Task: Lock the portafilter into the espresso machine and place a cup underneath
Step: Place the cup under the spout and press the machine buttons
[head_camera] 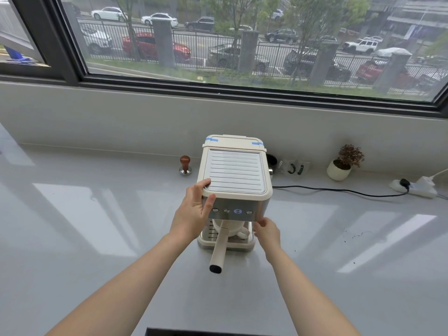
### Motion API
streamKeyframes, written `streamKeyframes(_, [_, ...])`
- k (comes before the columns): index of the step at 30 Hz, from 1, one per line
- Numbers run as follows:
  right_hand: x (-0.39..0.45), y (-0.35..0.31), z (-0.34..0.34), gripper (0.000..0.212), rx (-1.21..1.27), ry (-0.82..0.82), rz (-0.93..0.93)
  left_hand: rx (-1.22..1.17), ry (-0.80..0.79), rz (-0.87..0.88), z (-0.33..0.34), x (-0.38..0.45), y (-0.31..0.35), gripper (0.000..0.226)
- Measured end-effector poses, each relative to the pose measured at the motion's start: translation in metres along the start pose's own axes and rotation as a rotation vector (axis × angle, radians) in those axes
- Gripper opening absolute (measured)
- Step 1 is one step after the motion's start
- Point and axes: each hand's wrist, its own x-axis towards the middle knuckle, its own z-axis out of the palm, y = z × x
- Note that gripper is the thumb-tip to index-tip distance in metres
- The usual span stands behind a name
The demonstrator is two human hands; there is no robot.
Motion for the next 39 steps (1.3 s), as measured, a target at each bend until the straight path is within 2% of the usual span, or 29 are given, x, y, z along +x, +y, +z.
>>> streamKeyframes(2, [-0.008, -0.015, -0.009, 0.010, 0.048, 0.072, -0.103, -0.009, 0.007, -0.013, 0.001, 0.000, 0.001, 0.040])
streamKeyframes(5, [-0.025, -0.030, -0.016, 0.033, 0.092, 0.108, -0.278, -0.027, 0.024, -0.031, 0.003, -0.002, 0.004, 0.036])
streamKeyframes(8, [-0.033, -0.035, -0.015, 0.062, -0.082, 0.129, -0.465, -0.045, 0.026, -0.046, 0.004, -0.004, 0.007, 0.036])
streamKeyframes(10, [-0.037, -0.043, -0.012, 0.085, -0.110, 0.138, -0.578, -0.044, 0.024, -0.052, 0.003, -0.005, 0.009, 0.036])
streamKeyframes(12, [-0.041, -0.051, -0.011, 0.094, -0.170, 0.170, -0.692, -0.042, 0.020, -0.055, 0.003, -0.005, 0.010, 0.036])
streamKeyframes(16, [-0.041, -0.051, -0.012, 0.082, -0.304, 0.170, -0.825, -0.042, 0.012, -0.065, 0.003, -0.005, 0.012, 0.037])
streamKeyframes(21, [-0.041, -0.050, -0.007, 0.072, -0.327, 0.246, -0.807, -0.033, 0.017, -0.070, 0.003, -0.006, 0.012, 0.038])
streamKeyframes(32, [-0.039, -0.046, 0.000, 0.076, -0.391, 0.369, -0.784, -0.044, 0.020, -0.071, 0.003, -0.007, 0.012, 0.036])
streamKeyframes(39, [-0.036, -0.045, -0.002, 0.080, -0.412, 0.334, -0.804, -0.036, 0.023, -0.072, 0.003, -0.007, 0.013, 0.035])
